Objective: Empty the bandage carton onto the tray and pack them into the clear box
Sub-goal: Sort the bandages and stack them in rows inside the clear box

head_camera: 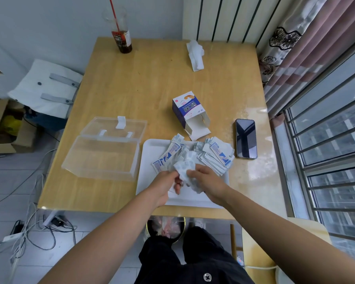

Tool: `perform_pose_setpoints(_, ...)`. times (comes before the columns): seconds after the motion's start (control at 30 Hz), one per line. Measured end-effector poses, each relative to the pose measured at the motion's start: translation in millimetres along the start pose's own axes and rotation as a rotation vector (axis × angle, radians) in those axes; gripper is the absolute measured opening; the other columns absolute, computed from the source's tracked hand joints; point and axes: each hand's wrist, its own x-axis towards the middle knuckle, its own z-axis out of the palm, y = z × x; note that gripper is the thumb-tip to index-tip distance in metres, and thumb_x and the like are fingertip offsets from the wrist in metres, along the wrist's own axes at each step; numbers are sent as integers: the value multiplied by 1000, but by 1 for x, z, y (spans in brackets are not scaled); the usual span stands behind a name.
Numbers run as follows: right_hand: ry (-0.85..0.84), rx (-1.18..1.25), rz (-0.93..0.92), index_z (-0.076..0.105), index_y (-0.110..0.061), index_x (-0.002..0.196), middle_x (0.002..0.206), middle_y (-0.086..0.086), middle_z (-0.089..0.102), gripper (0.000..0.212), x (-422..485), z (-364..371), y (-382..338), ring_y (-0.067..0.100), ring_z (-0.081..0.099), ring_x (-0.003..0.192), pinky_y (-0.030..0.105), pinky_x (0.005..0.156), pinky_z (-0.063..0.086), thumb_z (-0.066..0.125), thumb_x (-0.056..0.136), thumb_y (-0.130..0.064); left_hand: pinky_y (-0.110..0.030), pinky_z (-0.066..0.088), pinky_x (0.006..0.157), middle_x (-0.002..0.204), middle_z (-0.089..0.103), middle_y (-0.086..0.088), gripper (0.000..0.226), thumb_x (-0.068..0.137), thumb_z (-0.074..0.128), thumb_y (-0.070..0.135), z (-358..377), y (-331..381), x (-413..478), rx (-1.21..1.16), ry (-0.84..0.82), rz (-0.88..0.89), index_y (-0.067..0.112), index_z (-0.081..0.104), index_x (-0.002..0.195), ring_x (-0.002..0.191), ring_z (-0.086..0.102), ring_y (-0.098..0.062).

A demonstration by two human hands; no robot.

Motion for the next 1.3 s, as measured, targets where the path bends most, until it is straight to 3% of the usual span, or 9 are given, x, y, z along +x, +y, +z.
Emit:
perform_pose_setpoints(0.27, 136, -75, -39, 46, -11, 67, 58, 8, 49, 29, 3, 8, 1, 21, 40, 56, 24, 43, 31, 49, 95, -6, -28, 34, 50, 71, 54, -9, 32, 89, 31, 11, 7, 6, -6, -246, -76, 37, 10, 61, 101, 49, 39, -16)
perform_pose_setpoints(0.5, 154, -126, -28, 46, -12, 66, 53, 4, 52, 29, 6, 5, -4, 16, 40, 44, 25, 45, 34, 49, 95, -7, -23, 32, 48, 67, 48, -9, 20, 93, 41, 9, 7, 5, -4, -91, -16, 130, 4, 60, 92, 45, 40, -11)
perform_pose_setpoints(0.67, 154, -133, 10, 46, -11, 67, 56, 6, 51, 28, 10, 3, -4, 16, 42, 44, 24, 44, 35, 50, 95, -8, -20, 32, 44, 66, 51, -4, 24, 99, 40, 26, 9, 8, -5, -198, -70, 110, 13, 61, 102, 46, 40, -11)
perform_pose_setpoints(0.8, 201, -124, 47, 48, -6, 77, 60, 9, 48, 18, 13, -2, 2, 16, 42, 43, 23, 43, 34, 50, 94, -8, -24, 30, 48, 68, 48, -10, 23, 99, 37, 12, -4, 1, 1, 97, 60, 152, 6, 56, 88, 48, 37, -14)
perform_pose_setpoints(0.9, 236, -121, 71, 53, -3, 87, 72, 13, 52, 10, 15, -5, 8, 20, 44, 52, 25, 45, 36, 51, 94, -9, -23, 30, 50, 66, 50, -4, 22, 99, 37, 10, -24, -8, 6, 309, 163, 159, 6, 58, 96, 51, 37, -13)
perform_pose_setpoints(0.97, 225, -133, 88, 51, -4, 84, 75, 13, 51, 11, 15, -5, 9, 22, 45, 56, 26, 46, 37, 51, 94, -10, -25, 34, 53, 67, 53, -2, 20, 100, 39, 16, -36, -10, 9, 406, 234, 144, 10, 58, 97, 56, 43, -14)
perform_pose_setpoints(1.07, 213, -144, 89, 47, -9, 70, 70, 10, 51, 25, 16, -1, 8, 22, 45, 56, 26, 46, 37, 51, 94, -9, -32, 42, 69, 94, 62, -13, 29, 97, 37, 31, -44, -6, 11, 596, 294, 110, 8, 56, 94, 78, 55, -25)
perform_pose_setpoints(1.13, 220, -147, 81, 46, -11, 67, 69, 9, 50, 28, 17, 1, 8, 21, 44, 56, 26, 47, 37, 52, 94, -9, -37, 43, 72, 96, 53, -24, 33, 97, 30, 23, -43, -4, 10, 667, 331, 166, 1, 53, 89, 83, 52, -34)
perform_pose_setpoints(1.3, 222, -151, 70, 46, -11, 68, 65, 7, 49, 27, 17, 5, 3, 20, 45, 53, 26, 47, 36, 52, 94, -9, -38, 47, 86, 121, 41, -17, 31, 97, 34, 7, -44, -10, 8, 910, 392, 274, 1, 46, 125, 100, 52, -34)
